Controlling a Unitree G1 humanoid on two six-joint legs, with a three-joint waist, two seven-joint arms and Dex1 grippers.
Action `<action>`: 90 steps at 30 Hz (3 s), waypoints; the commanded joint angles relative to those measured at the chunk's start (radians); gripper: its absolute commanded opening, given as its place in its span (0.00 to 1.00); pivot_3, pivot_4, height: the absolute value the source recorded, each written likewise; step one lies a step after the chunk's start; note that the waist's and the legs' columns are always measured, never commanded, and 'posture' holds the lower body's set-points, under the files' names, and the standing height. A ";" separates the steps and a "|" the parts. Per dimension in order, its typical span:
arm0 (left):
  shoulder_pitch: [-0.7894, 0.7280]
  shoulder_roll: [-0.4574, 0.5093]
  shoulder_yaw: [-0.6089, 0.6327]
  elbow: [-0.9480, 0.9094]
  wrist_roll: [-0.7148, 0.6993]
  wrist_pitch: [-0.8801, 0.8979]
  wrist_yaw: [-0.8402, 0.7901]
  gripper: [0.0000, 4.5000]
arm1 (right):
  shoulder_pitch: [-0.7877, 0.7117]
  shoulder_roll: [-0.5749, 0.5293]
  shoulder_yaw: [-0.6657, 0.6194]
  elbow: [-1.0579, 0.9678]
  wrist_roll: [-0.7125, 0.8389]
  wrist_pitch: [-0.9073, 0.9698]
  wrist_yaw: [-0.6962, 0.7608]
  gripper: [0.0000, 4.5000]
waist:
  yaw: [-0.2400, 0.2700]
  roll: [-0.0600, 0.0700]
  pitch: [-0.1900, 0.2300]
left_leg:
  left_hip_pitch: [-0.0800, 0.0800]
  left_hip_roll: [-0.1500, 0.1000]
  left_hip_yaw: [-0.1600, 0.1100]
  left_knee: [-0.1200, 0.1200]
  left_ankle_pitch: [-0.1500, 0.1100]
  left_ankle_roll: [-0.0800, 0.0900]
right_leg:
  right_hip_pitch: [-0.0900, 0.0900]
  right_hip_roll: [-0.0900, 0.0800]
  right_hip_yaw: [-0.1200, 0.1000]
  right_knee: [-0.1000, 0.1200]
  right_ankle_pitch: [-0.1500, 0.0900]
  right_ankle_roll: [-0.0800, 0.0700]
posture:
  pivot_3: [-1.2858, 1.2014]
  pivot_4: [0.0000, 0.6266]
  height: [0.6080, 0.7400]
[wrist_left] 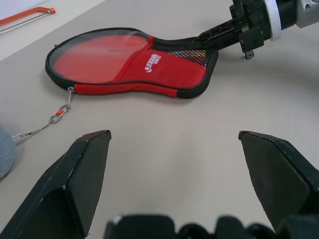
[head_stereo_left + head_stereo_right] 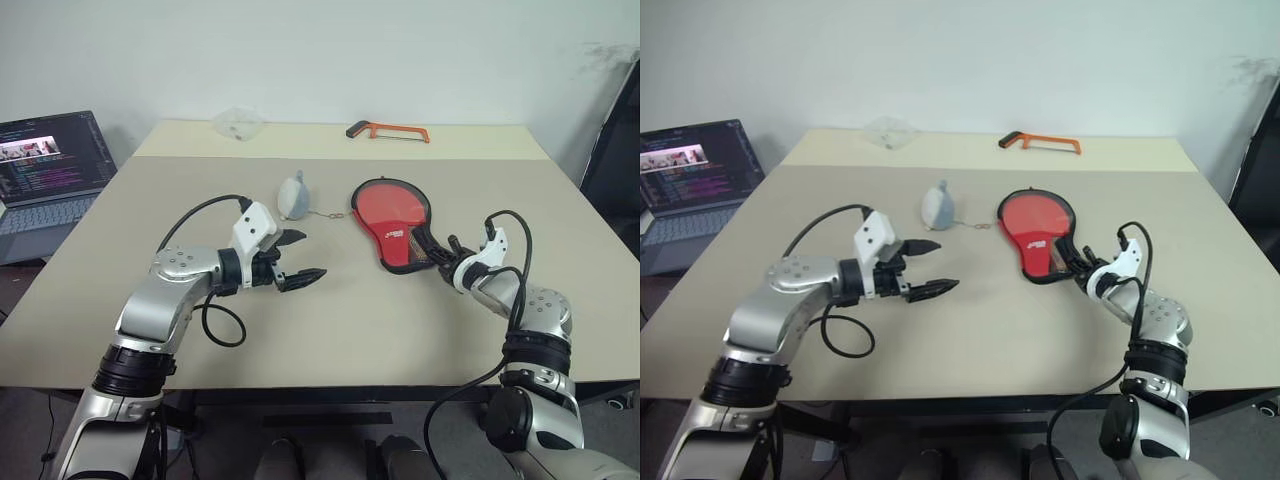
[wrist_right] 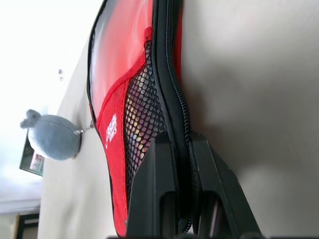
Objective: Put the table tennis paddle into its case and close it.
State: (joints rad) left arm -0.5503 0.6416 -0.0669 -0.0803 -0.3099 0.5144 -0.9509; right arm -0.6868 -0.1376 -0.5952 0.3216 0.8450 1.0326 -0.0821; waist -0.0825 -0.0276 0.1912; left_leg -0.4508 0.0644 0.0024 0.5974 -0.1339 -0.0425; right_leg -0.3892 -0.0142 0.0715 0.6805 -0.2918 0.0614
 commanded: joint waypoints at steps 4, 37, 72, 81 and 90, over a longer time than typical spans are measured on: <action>-0.024 0.012 0.007 -0.009 -0.001 -0.021 -0.012 1.00 | 0.141 0.060 0.091 -0.297 0.114 0.332 -0.074 0.00 | 0.001 0.000 0.000 | 0.000 0.000 0.000 -0.005 0.000 0.000 | -0.001 0.000 0.000 0.000 -0.001 -0.006 | 0.52 0.24 1.00; -0.097 0.012 -0.055 0.078 0.043 -0.055 -0.096 1.00 | 0.723 -0.122 0.539 -0.846 0.913 0.225 -0.480 0.00 | 0.000 -0.001 -0.001 | 0.000 0.002 -0.002 -0.008 -0.004 -0.002 | -0.002 0.001 -0.003 0.000 -0.009 -0.010 | 0.52 0.24 1.00; -0.361 -0.127 -0.058 0.580 0.217 -0.238 0.086 1.00 | 0.093 -0.418 1.008 -0.649 -0.261 -0.306 0.237 1.00 | 0.035 -0.002 -0.001 | -0.002 0.000 0.000 -0.002 -0.002 0.000 | -0.001 0.001 -0.001 -0.001 -0.003 -0.002 | 0.52 0.24 1.00; -0.507 -0.213 -0.078 0.978 0.297 -0.409 0.092 1.00 | 0.151 -0.164 1.045 -0.356 -0.521 -0.423 0.272 1.00 | 0.055 -0.003 -0.001 | -0.003 0.000 0.000 0.000 -0.002 0.000 | -0.002 0.001 -0.002 -0.001 -0.003 -0.003 | 0.52 0.24 1.00; -0.593 -0.338 -0.116 1.310 0.435 -0.487 0.271 1.00 | 0.216 -0.101 1.004 -0.359 -0.612 -0.375 0.291 1.00 | 0.054 -0.003 -0.003 | -0.001 0.000 -0.001 0.001 -0.002 0.000 | 0.001 0.001 -0.003 0.001 -0.003 -0.001 | 0.52 0.24 1.00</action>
State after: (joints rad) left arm -1.1269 0.3247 -0.1683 1.1963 0.0995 0.0313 -0.7142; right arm -0.4915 -0.2347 0.4102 -0.0418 0.2587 0.6229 0.2004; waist -0.0283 -0.0311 0.1884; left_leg -0.4516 0.0641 0.0016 0.5991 -0.1355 -0.0430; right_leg -0.3883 -0.0135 0.0690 0.6810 -0.2944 0.0603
